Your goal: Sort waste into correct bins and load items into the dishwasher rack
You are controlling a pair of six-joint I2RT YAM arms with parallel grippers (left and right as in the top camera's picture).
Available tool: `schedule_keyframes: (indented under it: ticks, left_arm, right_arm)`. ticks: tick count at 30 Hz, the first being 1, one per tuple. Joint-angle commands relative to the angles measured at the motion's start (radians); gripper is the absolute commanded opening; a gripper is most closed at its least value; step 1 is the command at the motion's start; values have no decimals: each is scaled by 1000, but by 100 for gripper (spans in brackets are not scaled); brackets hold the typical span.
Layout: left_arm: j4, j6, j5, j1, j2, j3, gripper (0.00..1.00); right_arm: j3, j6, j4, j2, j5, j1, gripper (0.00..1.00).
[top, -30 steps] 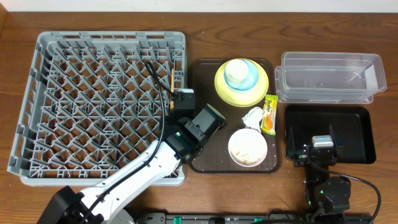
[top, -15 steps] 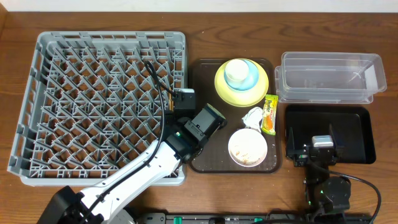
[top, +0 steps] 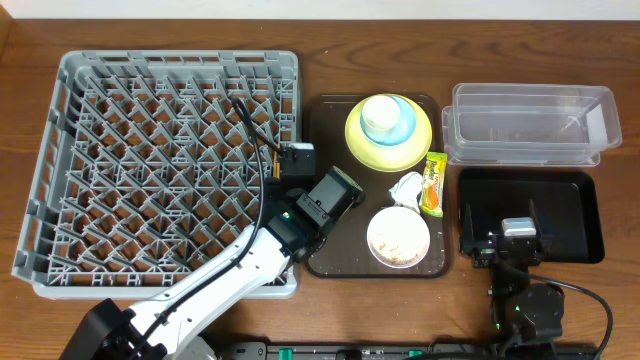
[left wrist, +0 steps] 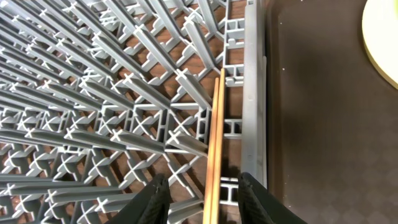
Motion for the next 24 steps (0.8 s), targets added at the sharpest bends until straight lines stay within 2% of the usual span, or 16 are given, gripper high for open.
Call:
schedule_keyframes:
  ticks: [1, 4, 9, 15, 20, 24]
  left_arm:
    - [1, 6, 11, 3, 3, -8, 39]
    - [-1, 8, 111, 9, -8, 0, 38]
    - [-45, 19, 517, 72, -105, 91, 39]
    - [-49, 41, 800, 198, -194, 267, 38]
    - [-135, 40, 1039, 277, -116, 506, 39]
    - [-243, 45, 1122, 287, 41, 740, 39]
  right_arm:
    - [-1, -10, -4, 0, -3, -5, 99]
    - [-1, -10, -4, 0, -3, -5, 99]
    - [-1, -10, -4, 0, -3, -5, 99]
    - [-1, -10, -4, 0, -3, -5, 99]
    - [-1, -10, -4, 0, -3, -5, 99]
    - [-1, -10, -4, 0, -3, -5, 99]
